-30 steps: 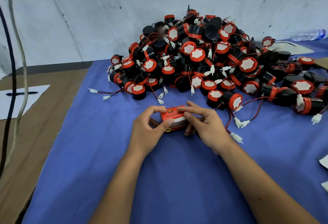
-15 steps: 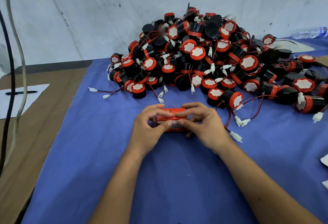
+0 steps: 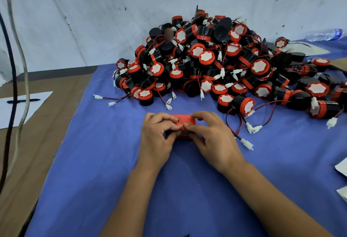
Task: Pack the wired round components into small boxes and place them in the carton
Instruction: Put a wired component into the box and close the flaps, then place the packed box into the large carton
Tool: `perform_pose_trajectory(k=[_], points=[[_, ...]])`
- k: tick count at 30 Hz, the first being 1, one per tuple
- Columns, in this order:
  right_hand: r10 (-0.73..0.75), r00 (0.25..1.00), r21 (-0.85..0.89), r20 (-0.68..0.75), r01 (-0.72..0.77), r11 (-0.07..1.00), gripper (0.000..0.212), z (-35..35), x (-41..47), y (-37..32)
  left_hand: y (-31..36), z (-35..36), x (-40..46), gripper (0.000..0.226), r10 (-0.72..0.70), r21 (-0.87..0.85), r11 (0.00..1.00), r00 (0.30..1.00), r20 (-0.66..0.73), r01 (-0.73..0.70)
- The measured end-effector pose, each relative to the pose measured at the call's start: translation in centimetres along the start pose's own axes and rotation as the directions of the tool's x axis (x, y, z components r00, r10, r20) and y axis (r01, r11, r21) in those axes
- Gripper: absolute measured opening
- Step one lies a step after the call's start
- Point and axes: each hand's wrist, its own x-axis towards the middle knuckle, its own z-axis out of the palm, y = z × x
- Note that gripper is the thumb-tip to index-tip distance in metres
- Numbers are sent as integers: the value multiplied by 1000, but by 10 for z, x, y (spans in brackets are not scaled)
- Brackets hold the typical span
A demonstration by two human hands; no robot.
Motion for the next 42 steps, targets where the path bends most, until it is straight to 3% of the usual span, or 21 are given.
perform_pose_trajectory(k=[5,11,16,19,22,24,26,29,31,34,37,40,42], points=[[-60,998,-53,13,60,997,27,6,2,-8,6,2,-4,16,47,130,991,996,-81,-36],[-60,998,-110,-9,59,992,24,5,3,-11,15,1,-13,22,-48,196,978,994,-99,66],[-138,990,-116,41,142,983,28,6,4,-15,20,1,-14,20,83,364,930,990,-112,-37],[-113,992,-89,64,119,989,23,7,5,-20,21,-4,-20,28,215,447,879,975,-59,-167],[-24,991,-99,135,37,994,13,7,29,-24,21,-10,-16,33,190,478,862,982,7,-170],[53,965,-136,257,-18,991,38,10,42,-19,24,-13,-12,31,129,463,873,988,80,-151],[112,916,-79,385,-88,993,63,14,46,-14,26,-14,-10,26,62,421,901,990,125,-110],[136,895,-203,425,-52,978,61,17,39,-17,30,-17,-10,34,-102,318,946,987,127,57],[192,902,-283,387,-82,956,52,4,34,-20,42,-13,-13,33,-255,37,966,967,10,254],[239,931,-222,275,-180,958,54,-41,24,-21,72,-3,-13,25,-473,-421,811,879,-64,406],[254,967,-149,27,-247,958,40,-119,4,-13,141,21,9,19,-383,-625,696,919,94,354],[349,912,-161,-215,-386,908,28,-227,-35,5,238,53,37,15,-48,-677,725,989,136,128],[401,840,-173,-365,-485,857,26,-299,-67,12,302,78,47,19,190,-676,736,966,177,-21]])
